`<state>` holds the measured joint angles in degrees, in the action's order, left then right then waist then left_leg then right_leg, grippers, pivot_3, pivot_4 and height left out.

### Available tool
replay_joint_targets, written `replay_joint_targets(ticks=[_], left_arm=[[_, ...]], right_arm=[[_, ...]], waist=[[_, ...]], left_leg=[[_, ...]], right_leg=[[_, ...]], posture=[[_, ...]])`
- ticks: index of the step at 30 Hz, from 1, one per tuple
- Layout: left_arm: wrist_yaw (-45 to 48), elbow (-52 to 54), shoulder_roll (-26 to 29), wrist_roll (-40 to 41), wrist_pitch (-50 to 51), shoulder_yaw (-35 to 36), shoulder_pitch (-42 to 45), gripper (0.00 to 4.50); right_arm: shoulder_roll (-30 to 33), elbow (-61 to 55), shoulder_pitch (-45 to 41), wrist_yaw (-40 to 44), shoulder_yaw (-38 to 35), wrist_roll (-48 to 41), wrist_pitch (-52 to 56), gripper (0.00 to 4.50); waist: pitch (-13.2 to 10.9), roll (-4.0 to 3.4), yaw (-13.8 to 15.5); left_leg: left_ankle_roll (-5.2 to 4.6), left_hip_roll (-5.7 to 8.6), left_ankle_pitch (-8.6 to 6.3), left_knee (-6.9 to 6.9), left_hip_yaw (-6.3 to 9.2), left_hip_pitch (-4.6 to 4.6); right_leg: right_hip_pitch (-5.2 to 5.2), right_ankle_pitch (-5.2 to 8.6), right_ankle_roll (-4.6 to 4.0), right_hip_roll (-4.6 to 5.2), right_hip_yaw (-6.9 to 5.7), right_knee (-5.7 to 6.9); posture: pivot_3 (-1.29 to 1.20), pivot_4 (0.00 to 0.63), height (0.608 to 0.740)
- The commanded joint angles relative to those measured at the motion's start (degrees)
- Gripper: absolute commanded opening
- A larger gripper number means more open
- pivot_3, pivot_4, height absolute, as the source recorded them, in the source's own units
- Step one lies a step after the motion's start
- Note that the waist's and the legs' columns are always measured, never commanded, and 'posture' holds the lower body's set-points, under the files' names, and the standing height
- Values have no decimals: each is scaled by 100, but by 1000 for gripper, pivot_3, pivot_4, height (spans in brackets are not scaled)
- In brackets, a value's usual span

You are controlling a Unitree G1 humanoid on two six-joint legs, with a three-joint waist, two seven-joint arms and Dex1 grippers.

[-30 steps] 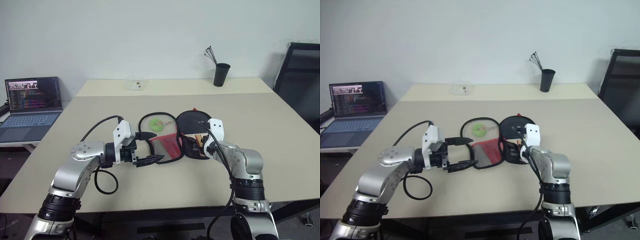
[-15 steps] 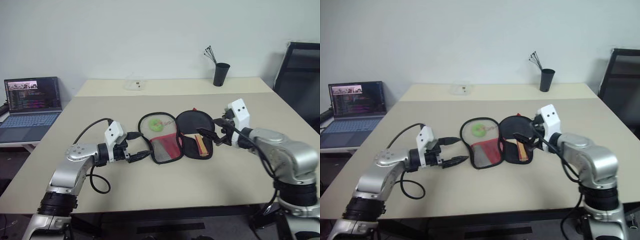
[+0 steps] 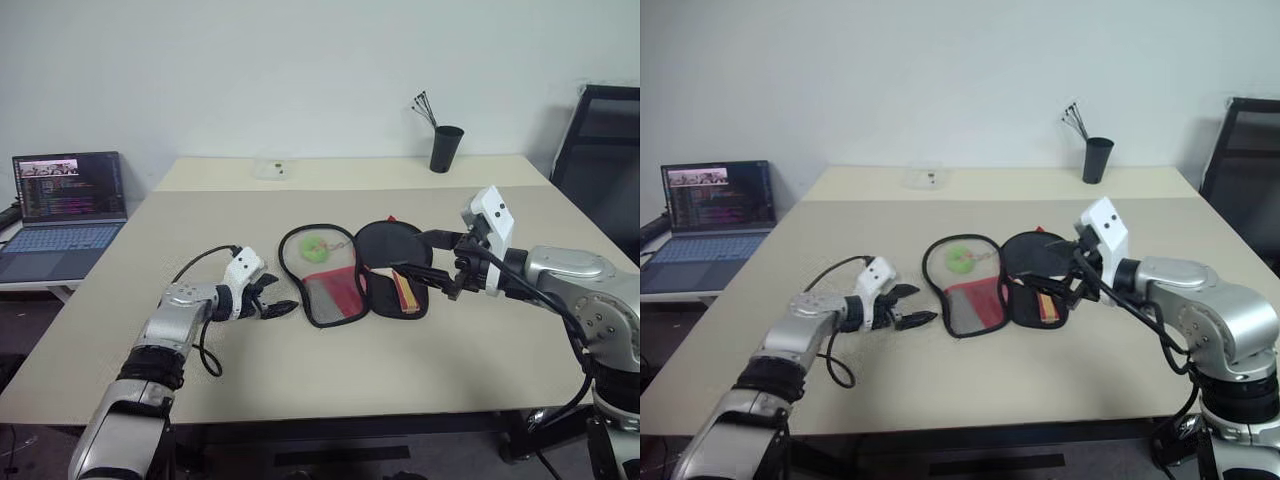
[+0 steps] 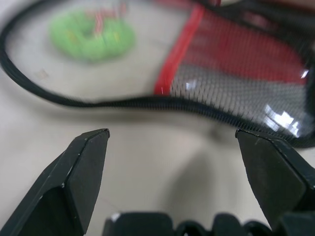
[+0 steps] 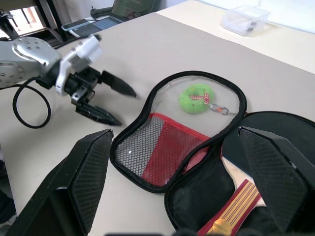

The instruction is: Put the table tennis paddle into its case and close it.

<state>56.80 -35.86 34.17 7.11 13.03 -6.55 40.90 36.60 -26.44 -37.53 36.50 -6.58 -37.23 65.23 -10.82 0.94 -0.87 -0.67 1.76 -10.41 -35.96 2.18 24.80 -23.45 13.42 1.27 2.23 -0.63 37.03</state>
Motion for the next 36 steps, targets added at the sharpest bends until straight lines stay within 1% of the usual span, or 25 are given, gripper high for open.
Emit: replay_joint_targets(ticks=[1,7,9,10,13,14,21,22,28,33,36], left_arm=[[-73,-358,-37,-235,-264,-9,383,4500],[19,-924,-225,-483,-493,-106,669,4500],[-7,-1214,-384,-558,-551,-137,835,4113],[-14,-1349,-453,-590,-585,-150,915,3864],[-22,-1746,-627,-670,-709,-163,1136,2904],[-56,-1876,-687,-705,-751,-167,1201,2411],[-140,-2494,-986,-887,-879,-198,1477,112],[-146,-2561,-1009,-918,-906,-209,1503,46],[-198,-2877,-1117,-1042,-1148,-196,1773,46],[-238,-3049,-1251,-1072,-1386,-92,2193,46],[-210,-3168,-1400,-1086,-1506,-69,2491,46]], right_arm=[[81,-278,24,-71,-94,-88,-123,4461],[67,-345,105,-166,-125,-161,-79,4461],[67,-323,108,-212,-126,-154,-90,4500],[68,-314,106,-224,-123,-155,-94,4500],[102,-311,108,-220,-109,-152,-105,4500],[126,-316,118,-205,-112,-156,-107,4500],[541,-458,391,84,-239,-349,-107,4500],[613,-488,442,129,-255,-393,-112,4500],[1039,-624,817,306,-411,-484,-187,4500],[1245,-656,1059,298,-605,-516,-232,4500],[1418,-658,1204,336,-772,-518,-250,4500]], waist=[[0,0,5],[0,0,47],[0,1,74],[0,1,82],[3,5,101],[3,5,101],[4,8,133],[4,8,137],[7,11,170],[4,15,225],[-5,31,220]], left_leg=[[0,0,0,0,0,0],[0,0,0,0,-1,3],[0,0,0,-1,0,3],[0,0,0,-1,1,3],[0,0,0,-6,1,3],[0,0,0,-7,1,3],[0,3,0,-9,1,3],[0,3,0,-9,1,3],[0,3,0,-14,5,1],[0,3,0,-17,5,3],[0,4,0,-16,3,10]], right_leg=[[0,-1,-1,0,0,0],[-1,-3,-5,1,1,-1],[-1,-3,-5,1,0,0],[-1,-3,-5,1,-1,0],[2,-2,-2,1,-3,2],[3,-3,0,1,-3,1],[6,-3,3,2,-5,0],[6,-2,4,2,-4,0],[14,-1,8,2,-11,0],[15,-3,11,2,-12,-2],[11,-3,11,3,-11,-8]], posture=[[0,150,740],[0,150,740],[0,150,740],[0,150,740],[0,150,740],[0,150,740],[0,150,740],[0,150,740],[0,150,740],[0,150,740],[0,150,740]])
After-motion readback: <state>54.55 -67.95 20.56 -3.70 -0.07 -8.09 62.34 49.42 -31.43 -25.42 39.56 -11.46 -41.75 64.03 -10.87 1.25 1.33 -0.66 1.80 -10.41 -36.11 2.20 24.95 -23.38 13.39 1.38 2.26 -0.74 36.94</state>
